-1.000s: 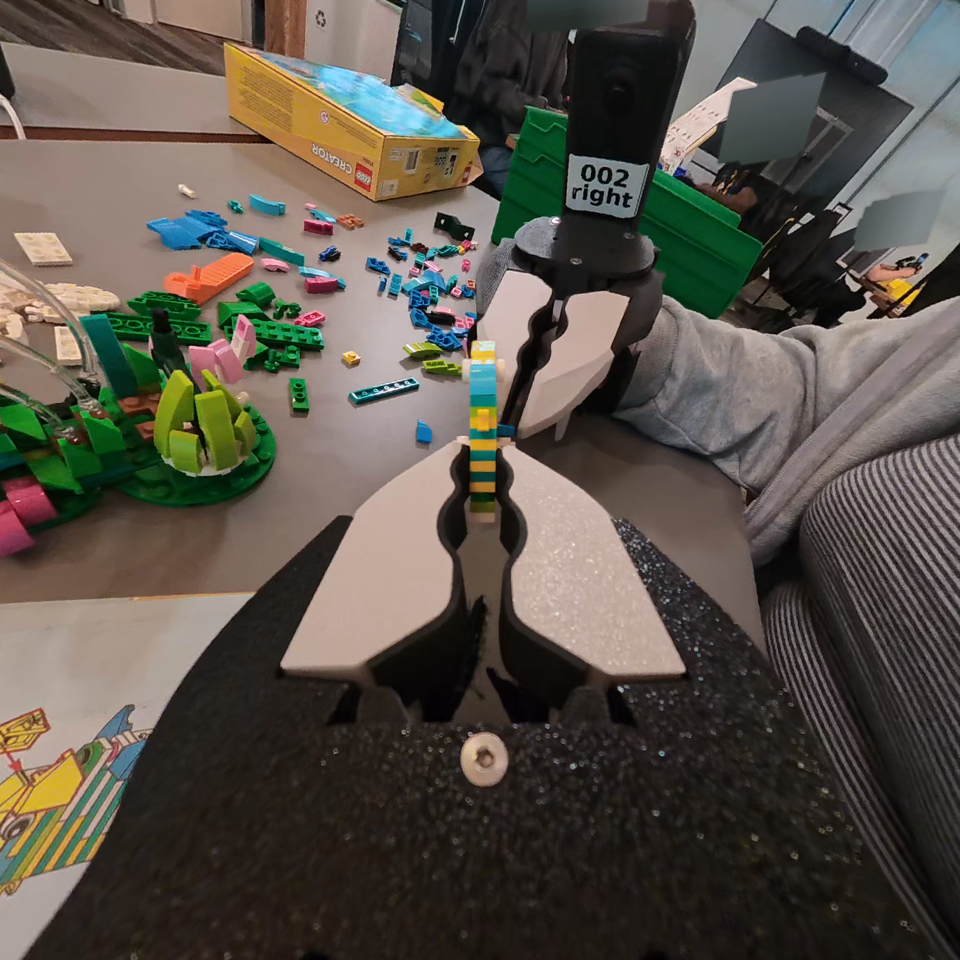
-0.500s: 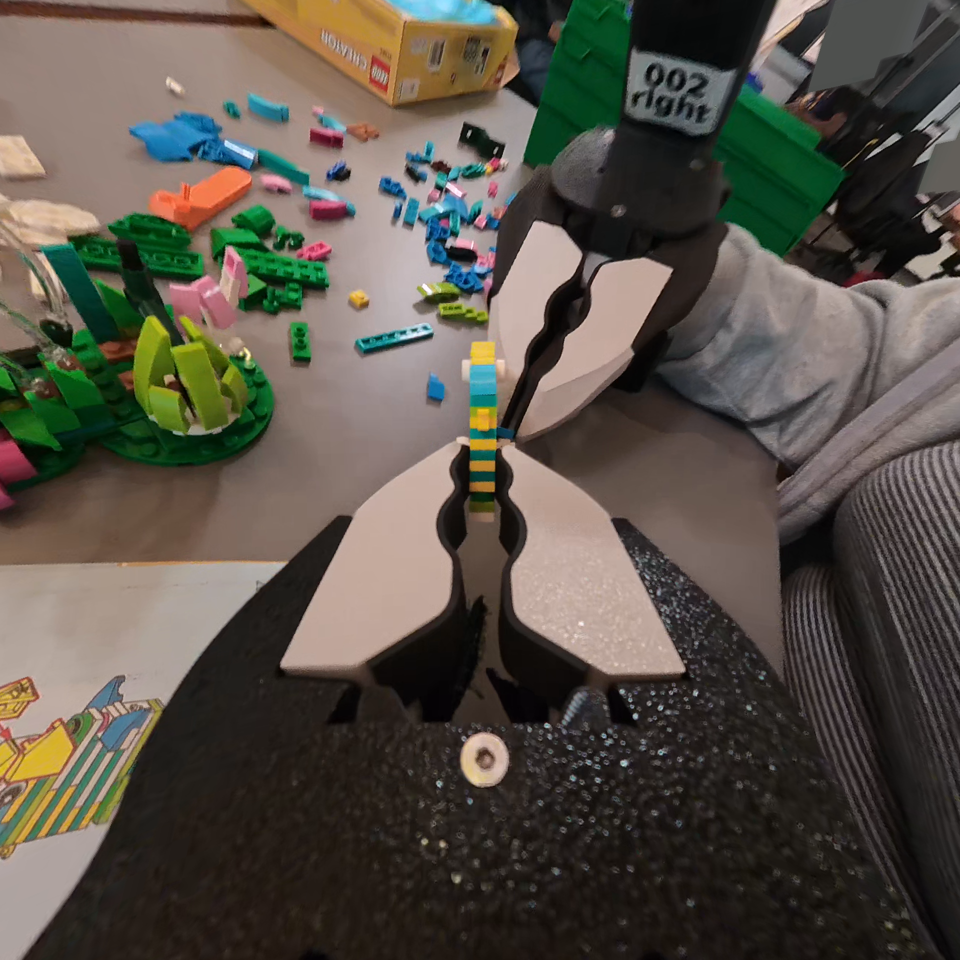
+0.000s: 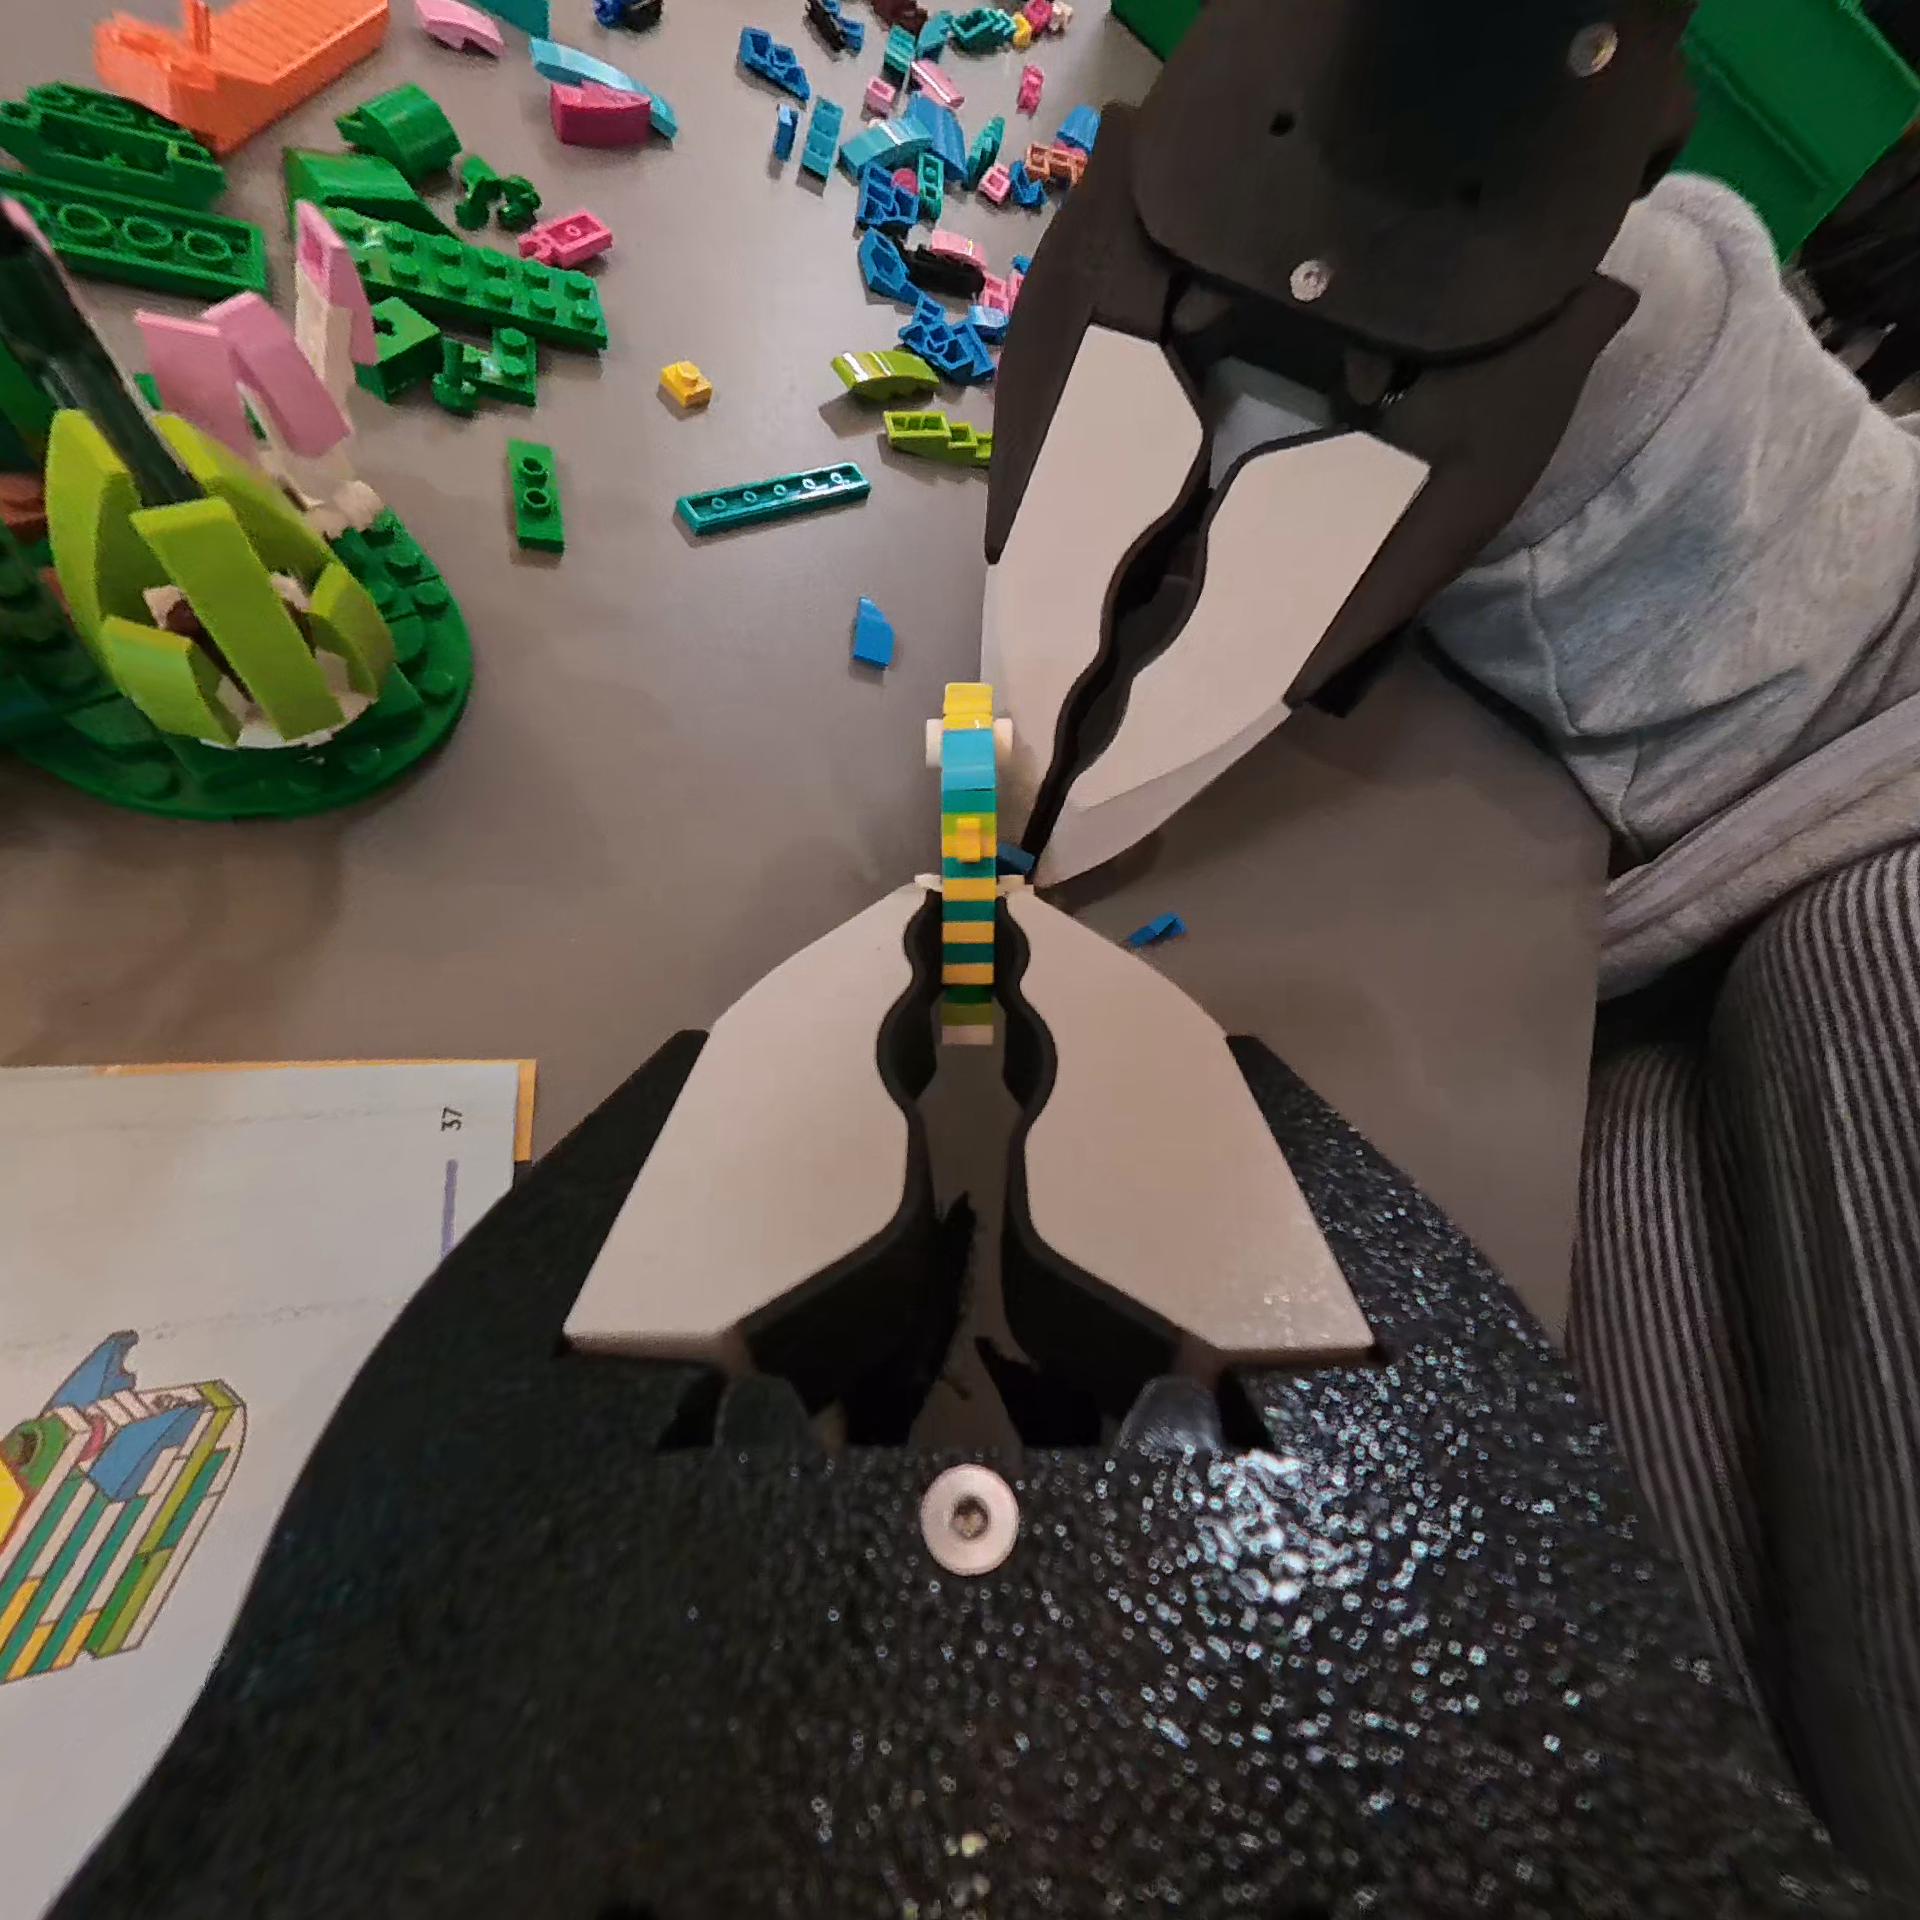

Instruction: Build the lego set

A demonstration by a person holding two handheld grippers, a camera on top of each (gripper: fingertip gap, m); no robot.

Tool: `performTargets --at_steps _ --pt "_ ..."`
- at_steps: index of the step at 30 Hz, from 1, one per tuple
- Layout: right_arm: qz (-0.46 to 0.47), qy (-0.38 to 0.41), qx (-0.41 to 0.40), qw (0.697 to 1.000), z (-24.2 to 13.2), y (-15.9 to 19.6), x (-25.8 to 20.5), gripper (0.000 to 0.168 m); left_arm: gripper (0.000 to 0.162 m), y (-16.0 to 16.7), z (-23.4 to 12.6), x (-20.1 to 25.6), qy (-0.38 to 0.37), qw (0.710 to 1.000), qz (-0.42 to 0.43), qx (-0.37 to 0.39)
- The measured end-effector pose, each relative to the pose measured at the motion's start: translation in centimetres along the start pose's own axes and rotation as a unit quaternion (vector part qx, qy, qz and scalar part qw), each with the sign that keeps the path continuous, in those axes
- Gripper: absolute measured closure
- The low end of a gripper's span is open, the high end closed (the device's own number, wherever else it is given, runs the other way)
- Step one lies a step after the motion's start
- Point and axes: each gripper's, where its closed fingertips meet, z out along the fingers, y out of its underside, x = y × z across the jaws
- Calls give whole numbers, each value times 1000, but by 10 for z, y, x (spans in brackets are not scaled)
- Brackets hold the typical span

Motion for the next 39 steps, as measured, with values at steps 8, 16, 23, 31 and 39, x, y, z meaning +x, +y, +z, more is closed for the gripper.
performTargets --at_steps 8,16,23,31,39 --pt "-50 49 -20 997 0 3 1 162 154 0 2 0 -32 999 20 -19" --pt "-67 109 -31 991 3 5 4 155 154 -1 3 -2 -75 995 40 -59" --pt "-75 155 -35 984 6 3 5 154 154 -1 2 -4 -100 989 61 -85" --pt "-77 186 -25 979 7 1 7 154 154 -1 2 -6 -115 987 67 -91" --pt "-80 244 -21 966 7 -2 13 156 154 -3 2 -10 -130 984 68 -101"
